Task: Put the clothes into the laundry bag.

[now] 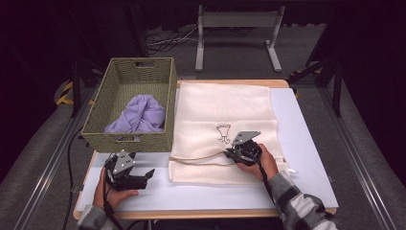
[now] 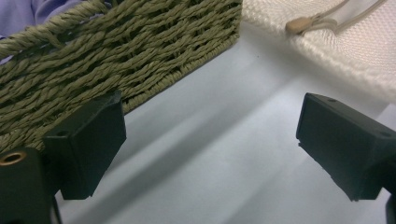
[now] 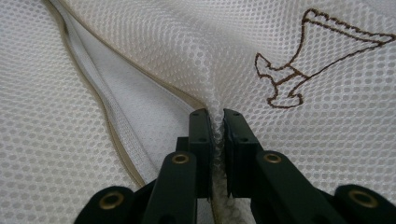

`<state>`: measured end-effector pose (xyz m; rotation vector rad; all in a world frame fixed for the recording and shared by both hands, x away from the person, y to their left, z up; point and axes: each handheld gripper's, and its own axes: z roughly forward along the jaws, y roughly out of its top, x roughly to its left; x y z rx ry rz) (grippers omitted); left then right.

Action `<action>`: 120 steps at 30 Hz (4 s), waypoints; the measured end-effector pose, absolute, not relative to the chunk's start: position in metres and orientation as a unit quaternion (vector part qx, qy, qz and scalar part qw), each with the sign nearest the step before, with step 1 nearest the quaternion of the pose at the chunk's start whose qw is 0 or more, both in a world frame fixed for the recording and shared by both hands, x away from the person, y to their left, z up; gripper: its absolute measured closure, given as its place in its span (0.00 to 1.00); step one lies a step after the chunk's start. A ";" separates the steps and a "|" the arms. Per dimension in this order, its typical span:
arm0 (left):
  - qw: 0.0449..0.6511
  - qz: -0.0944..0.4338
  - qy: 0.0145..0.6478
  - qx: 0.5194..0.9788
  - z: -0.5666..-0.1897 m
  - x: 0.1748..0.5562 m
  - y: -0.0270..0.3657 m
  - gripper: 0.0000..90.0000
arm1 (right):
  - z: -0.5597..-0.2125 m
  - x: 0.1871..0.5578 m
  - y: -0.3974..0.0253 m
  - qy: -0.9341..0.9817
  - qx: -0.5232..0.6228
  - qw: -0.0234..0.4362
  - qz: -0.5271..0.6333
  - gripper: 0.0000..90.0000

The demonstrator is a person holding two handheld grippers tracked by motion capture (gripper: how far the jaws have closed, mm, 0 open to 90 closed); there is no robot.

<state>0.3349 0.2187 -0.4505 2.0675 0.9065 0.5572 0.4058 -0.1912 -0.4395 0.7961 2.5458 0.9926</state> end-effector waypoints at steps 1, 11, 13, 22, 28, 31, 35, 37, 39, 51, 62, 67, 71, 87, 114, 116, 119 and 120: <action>0.400 0.221 0.358 0.815 -0.449 0.335 0.219 0.10 | -0.438 0.405 -0.191 0.886 0.274 0.152 0.342 0.95; 0.426 0.237 0.358 0.796 -0.436 0.332 0.226 0.11 | -0.410 0.392 -0.193 0.853 0.265 0.215 0.395 0.97; 0.436 0.245 0.355 0.790 -0.429 0.330 0.227 0.11 | -0.403 0.391 -0.192 0.847 0.261 0.226 0.403 0.97; 0.468 0.276 0.321 0.776 -0.393 0.327 0.229 0.10 | -0.379 0.388 -0.189 0.827 0.253 0.245 0.438 0.97; 0.481 0.304 0.313 0.760 -0.361 0.342 0.232 0.07 | -0.376 0.389 -0.186 0.826 0.251 0.241 0.443 0.97; 0.487 0.309 0.307 0.757 -0.347 0.354 0.229 0.07 | -0.375 0.390 -0.186 0.825 0.251 0.242 0.444 0.97; 0.495 0.308 0.303 0.754 -0.332 0.378 0.226 0.07 | -0.370 0.392 -0.186 0.825 0.246 0.245 0.446 0.97; 0.491 0.309 0.302 0.757 -0.331 0.383 0.225 0.07 | -0.368 0.393 -0.186 0.823 0.247 0.245 0.449 0.97; 0.477 0.319 0.303 0.761 -0.325 0.397 0.225 0.07 | -0.366 0.394 -0.185 0.823 0.246 0.243 0.451 0.97; 0.442 0.300 0.340 0.774 -0.327 0.470 0.230 0.10 | -0.366 0.394 -0.183 0.828 0.238 0.238 0.447 0.97; 0.407 0.303 0.352 0.787 -0.346 0.513 0.229 0.16 | -0.370 0.398 -0.184 0.834 0.234 0.225 0.445 0.97; 0.386 0.279 0.352 0.806 -0.355 0.526 0.224 0.13 | -0.374 0.399 -0.183 0.842 0.226 0.217 0.439 0.97; 0.357 0.232 0.361 0.830 -0.367 0.538 0.225 0.10 | -0.375 0.399 -0.182 0.847 0.220 0.216 0.432 0.97; 0.226 0.129 0.382 0.887 -0.400 0.563 0.212 0.07 | -0.378 0.398 -0.182 0.856 0.215 0.206 0.424 0.97; 0.204 0.194 0.317 0.906 -0.374 0.550 0.200 0.93 | -0.379 0.398 -0.184 0.857 0.216 0.200 0.424 0.97; 0.216 0.203 0.318 0.901 -0.371 0.547 0.201 0.93 | -0.379 0.398 -0.184 0.855 0.217 0.199 0.426 0.97; 0.257 0.227 0.317 0.884 -0.357 0.536 0.205 0.93 | -0.379 0.399 -0.185 0.854 0.217 0.199 0.429 0.97; 0.268 0.231 0.314 0.881 -0.354 0.531 0.206 0.93 | -0.379 0.399 -0.185 0.854 0.217 0.199 0.429 0.97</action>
